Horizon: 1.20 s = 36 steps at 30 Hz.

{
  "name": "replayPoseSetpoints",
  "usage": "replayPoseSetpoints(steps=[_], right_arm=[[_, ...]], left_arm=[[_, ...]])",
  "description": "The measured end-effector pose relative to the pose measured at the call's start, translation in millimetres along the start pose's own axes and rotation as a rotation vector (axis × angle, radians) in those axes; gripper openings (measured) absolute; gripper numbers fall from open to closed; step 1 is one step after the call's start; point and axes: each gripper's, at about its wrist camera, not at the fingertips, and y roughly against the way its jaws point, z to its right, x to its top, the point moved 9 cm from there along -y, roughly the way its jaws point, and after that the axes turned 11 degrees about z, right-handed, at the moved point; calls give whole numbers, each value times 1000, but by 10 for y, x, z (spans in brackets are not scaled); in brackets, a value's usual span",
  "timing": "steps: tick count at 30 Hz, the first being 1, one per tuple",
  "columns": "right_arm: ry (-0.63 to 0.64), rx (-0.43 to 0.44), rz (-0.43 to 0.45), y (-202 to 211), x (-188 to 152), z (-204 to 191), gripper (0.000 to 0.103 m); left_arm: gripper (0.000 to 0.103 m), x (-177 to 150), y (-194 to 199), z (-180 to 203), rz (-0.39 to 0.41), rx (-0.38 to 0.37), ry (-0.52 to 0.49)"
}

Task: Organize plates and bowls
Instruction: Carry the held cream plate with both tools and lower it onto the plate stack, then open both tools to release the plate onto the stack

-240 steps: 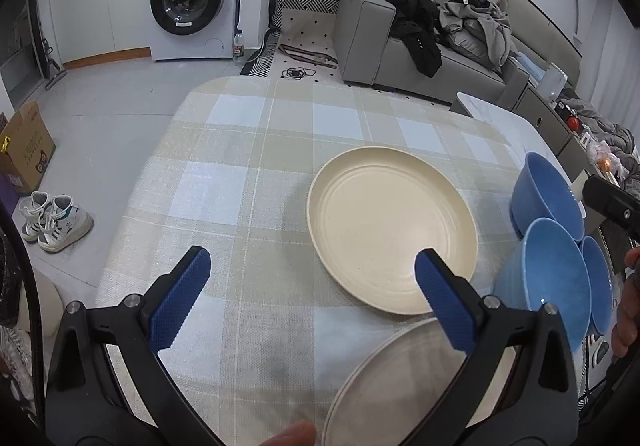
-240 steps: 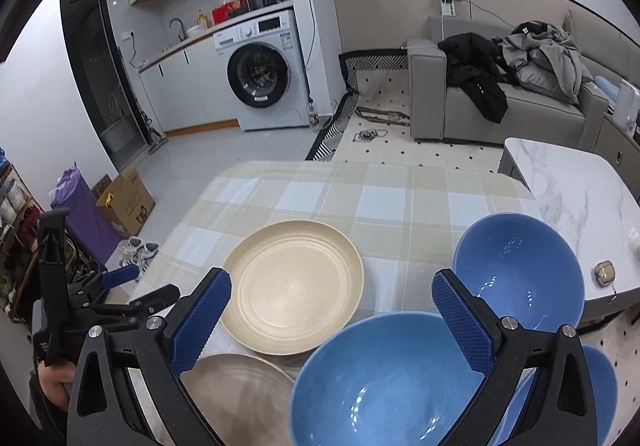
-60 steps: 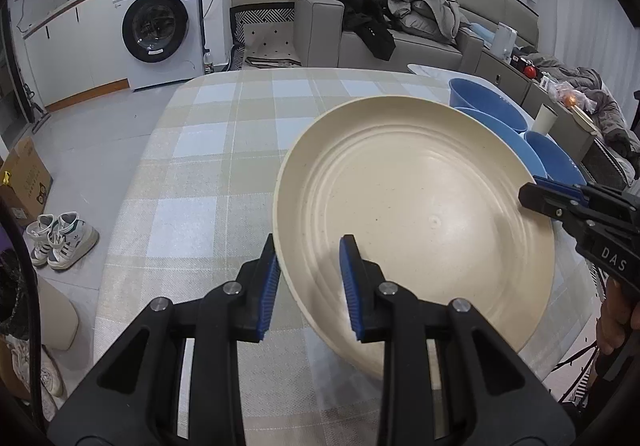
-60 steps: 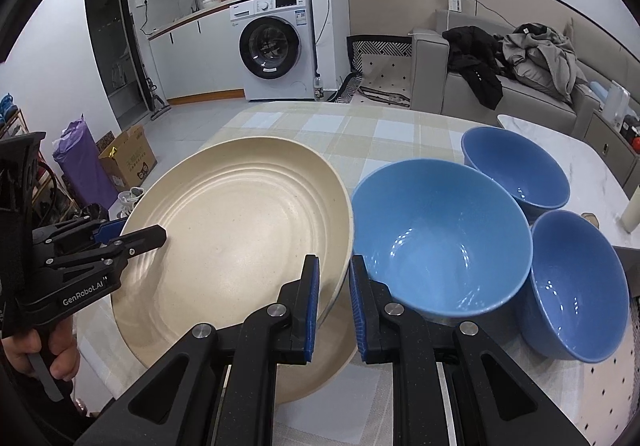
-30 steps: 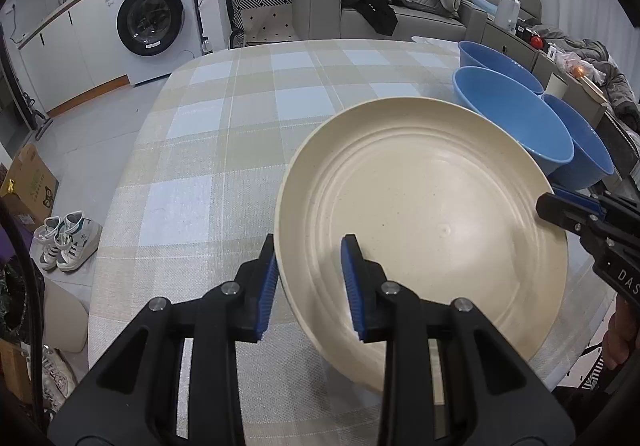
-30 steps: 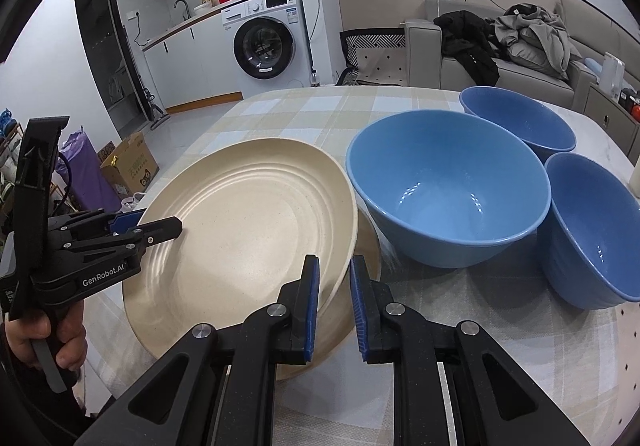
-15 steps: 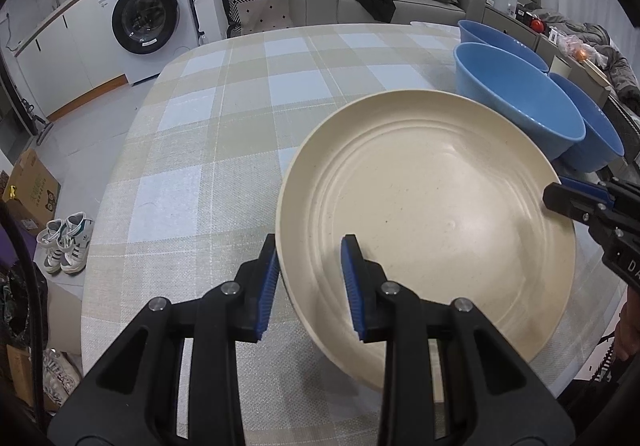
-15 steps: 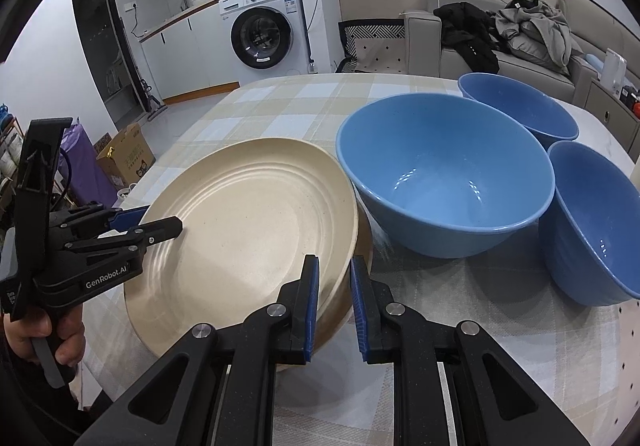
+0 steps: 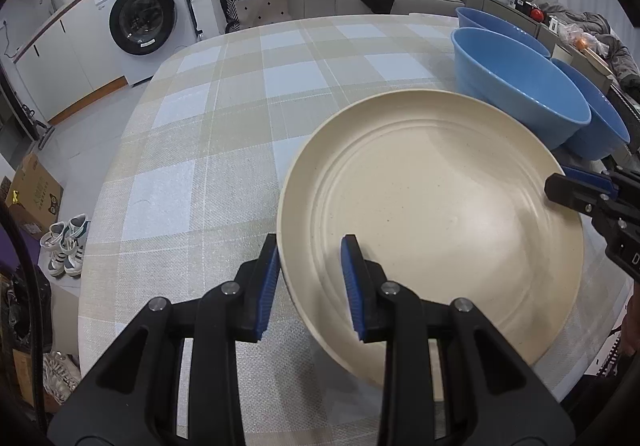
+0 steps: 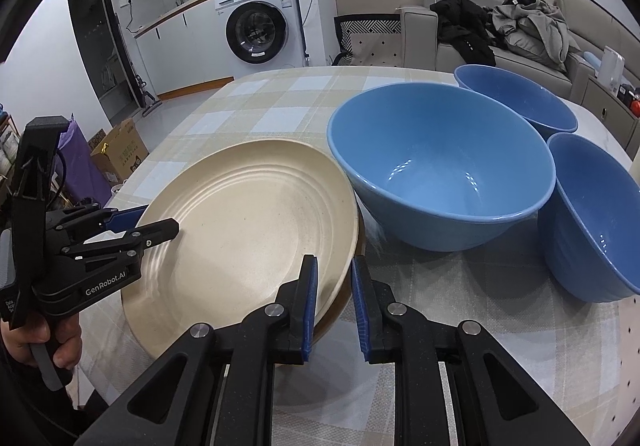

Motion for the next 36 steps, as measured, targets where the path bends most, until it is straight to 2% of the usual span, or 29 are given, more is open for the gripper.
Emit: replayPoseSetpoints(steps=[9, 17, 23, 27, 29, 33, 34, 35, 36], right_arm=[[-4, 0, -2, -1, -20, 20, 19], [-6, 1, -10, -25, -50, 32, 19], [-8, -2, -11, -33, -72, 65, 19], [-7, -3, -8, -33, -68, 71, 20], [-9, 8, -7, -16, -62, 63, 23], [-19, 33, 20, 78, -14, 49, 57], [-21, 40, 29, 108, 7, 39, 65], [-22, 47, 36, 139, 25, 31, 67], [-23, 51, 42, 169, 43, 30, 74]], left_arm=[[26, -61, -32, 30, -4, 23, -35], [29, -77, -23, 38, -11, 8, -26], [43, -84, -9, 71, -19, -29, -10], [60, -62, 34, 81, -6, -47, -2], [66, -38, 65, 78, 0, -59, 9], [79, 17, 159, 77, 21, -75, 23], [79, 33, 187, 80, 26, -77, 25], [79, 45, 214, 86, 26, -79, 27], [79, 56, 243, 98, 26, -85, 28]])
